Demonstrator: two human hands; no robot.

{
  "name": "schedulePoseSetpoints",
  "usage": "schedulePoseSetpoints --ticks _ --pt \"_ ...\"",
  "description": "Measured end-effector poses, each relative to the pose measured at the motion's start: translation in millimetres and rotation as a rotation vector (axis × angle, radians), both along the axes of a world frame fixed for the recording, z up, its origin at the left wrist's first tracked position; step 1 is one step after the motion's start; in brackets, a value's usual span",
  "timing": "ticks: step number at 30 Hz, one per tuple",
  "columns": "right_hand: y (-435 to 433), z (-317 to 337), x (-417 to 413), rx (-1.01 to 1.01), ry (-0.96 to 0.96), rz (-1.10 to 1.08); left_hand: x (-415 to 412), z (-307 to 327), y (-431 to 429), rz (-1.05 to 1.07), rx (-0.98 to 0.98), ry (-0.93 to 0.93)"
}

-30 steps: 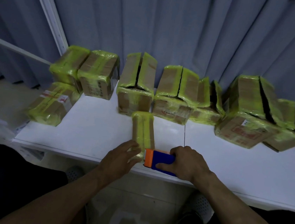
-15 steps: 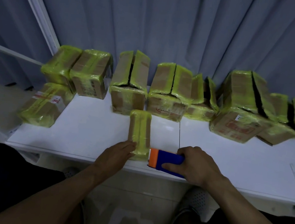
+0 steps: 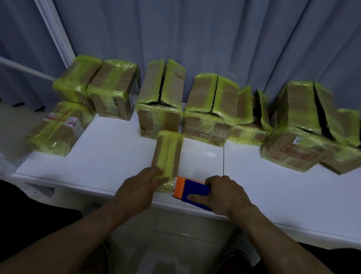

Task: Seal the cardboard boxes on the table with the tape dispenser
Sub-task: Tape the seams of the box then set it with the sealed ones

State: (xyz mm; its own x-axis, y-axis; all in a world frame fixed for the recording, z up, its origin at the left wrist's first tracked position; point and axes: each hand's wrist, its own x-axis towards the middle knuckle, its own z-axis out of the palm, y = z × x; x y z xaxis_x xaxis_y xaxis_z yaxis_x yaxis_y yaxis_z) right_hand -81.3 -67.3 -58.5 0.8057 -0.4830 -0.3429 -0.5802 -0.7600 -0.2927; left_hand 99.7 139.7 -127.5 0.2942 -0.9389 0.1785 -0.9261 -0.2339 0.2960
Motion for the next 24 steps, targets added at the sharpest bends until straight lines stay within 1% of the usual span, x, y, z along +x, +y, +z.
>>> schedulePoseSetpoints --ticks 5,11,15,20,24 --pt "1.7 -2.8 2.2 -0.003 -0.008 -0.006 -4.0 7.6 -12.2 0.046 -0.124 -0.008" --pt "3.0 3.5 -4.8 0.033 -0.031 -0.01 1.2 0.2 -13.8 0.021 -0.105 -0.108" --pt "13.7 11.9 -12.4 0.042 -0.077 0.009 7.8 -4.2 -10.4 0.026 -0.109 -0.06" --pt "13.1 23.5 -29.7 0.001 -0.068 -0.004 17.7 -9.3 -2.7 0.004 -0.119 0.009" --pt "4.4 26.8 -45.7 0.013 -0.069 -0.04 23.2 -4.5 -1.8 -0.019 -0.097 -0.004"
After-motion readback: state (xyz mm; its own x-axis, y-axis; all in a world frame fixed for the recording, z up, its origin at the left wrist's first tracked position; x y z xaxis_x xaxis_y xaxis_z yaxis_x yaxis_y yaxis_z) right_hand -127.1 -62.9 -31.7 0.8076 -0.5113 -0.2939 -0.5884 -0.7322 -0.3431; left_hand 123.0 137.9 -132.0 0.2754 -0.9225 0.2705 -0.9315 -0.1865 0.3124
